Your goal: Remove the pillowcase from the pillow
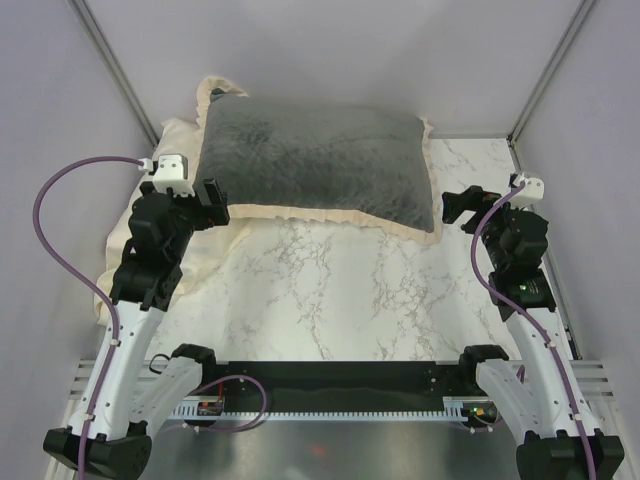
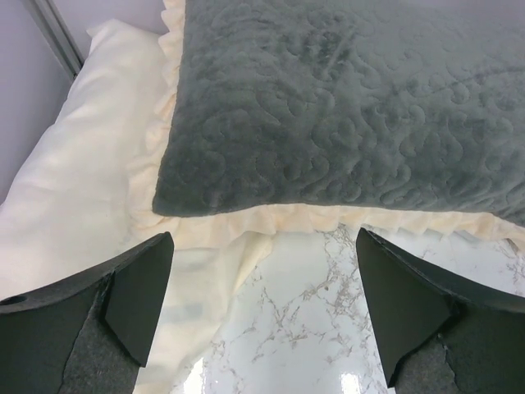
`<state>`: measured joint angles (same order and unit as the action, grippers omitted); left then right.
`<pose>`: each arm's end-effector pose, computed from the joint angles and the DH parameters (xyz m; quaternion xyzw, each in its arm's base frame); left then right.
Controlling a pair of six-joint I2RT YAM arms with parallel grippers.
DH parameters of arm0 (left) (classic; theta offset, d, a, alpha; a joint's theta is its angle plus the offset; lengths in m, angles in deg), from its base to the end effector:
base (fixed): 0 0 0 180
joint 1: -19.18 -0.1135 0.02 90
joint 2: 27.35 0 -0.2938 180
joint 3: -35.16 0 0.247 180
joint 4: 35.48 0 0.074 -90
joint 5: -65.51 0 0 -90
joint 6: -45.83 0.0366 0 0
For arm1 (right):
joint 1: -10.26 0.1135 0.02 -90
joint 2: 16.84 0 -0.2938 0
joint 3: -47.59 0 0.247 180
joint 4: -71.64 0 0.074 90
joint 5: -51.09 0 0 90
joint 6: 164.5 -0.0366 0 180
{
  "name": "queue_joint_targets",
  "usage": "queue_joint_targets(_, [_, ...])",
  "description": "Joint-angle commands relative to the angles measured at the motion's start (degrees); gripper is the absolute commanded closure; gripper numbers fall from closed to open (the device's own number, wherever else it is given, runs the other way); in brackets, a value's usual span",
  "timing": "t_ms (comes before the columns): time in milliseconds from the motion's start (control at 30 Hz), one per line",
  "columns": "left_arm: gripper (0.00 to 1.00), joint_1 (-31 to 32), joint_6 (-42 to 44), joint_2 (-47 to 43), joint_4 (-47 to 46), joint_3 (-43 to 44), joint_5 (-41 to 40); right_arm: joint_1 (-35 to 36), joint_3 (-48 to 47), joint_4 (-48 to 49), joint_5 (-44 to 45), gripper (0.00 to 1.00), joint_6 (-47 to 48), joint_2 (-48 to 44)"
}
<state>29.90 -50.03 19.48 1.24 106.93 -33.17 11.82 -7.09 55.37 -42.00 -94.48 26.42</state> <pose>0.1492 -0.0226 0.4094 -0.0149 0.7750 -0.0326 0.6309 0.1582 0.0063 0.3544 0.0998 0.7296 0.1459 0.6607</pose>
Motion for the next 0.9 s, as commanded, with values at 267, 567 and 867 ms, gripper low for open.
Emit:
queue_joint_targets(267, [0.00,-0.17,1.56,-0.16,-1.47,0.47,-1.59,-0.07,-0.07,1.69,-0.77,0.02,-0.67,0.24])
queue_joint_targets(567, [0.00,-0.26,2.79,4.05,-1.21,0.38,-3.18,0.02,0.19,1.69,-0.69,0.02,-0.32,1.03])
queue_joint_targets(867, [0.00,-4.03,2.62,17.41,-2.96,3.46,-3.97,0.02,-0.16,1.51,-1.47,0.02,-0.31,0.86])
